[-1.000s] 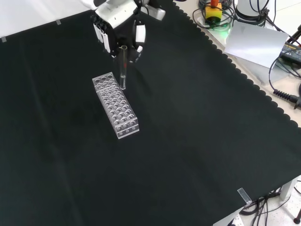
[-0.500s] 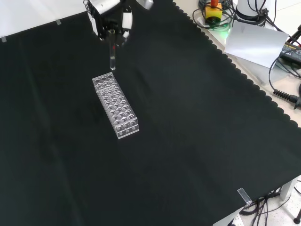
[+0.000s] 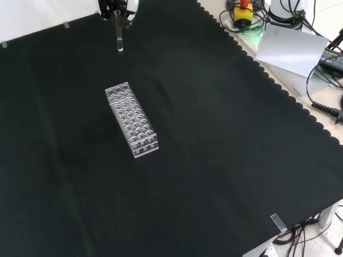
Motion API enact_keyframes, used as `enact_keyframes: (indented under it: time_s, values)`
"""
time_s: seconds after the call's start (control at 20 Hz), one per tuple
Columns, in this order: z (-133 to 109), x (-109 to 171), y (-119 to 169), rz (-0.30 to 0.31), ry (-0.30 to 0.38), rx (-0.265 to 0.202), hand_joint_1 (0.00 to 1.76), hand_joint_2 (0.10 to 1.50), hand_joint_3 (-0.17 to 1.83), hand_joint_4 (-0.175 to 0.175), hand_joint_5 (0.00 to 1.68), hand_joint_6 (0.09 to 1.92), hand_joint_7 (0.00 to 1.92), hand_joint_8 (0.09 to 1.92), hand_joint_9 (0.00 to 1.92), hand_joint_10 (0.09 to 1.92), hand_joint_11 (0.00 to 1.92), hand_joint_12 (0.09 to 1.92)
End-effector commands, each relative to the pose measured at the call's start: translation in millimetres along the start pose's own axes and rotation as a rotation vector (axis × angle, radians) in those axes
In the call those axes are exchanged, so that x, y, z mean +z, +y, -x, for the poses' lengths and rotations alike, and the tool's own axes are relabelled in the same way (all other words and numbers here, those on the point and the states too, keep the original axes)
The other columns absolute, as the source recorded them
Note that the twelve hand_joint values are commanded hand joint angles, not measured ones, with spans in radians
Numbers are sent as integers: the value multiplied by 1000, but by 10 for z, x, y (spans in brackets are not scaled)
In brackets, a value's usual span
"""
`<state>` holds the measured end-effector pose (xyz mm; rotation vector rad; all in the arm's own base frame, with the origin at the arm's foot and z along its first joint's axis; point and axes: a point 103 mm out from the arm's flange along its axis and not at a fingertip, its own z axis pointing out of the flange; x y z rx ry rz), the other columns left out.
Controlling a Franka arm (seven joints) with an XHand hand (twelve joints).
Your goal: Shake the test tube.
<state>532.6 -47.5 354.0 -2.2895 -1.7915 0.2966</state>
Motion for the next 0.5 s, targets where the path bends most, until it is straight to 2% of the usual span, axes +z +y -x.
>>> enact_keyframes:
  time_s: [0.05,0.5]
  values:
    - [-175,46,-38,-3,-3,-55,1232,653,625,-175,1344,517,1749,478,1701,768,1354,824]
    - [-921,93,-51,6,23,-194,1232,653,626,-175,1343,518,1748,480,1701,769,1354,824]
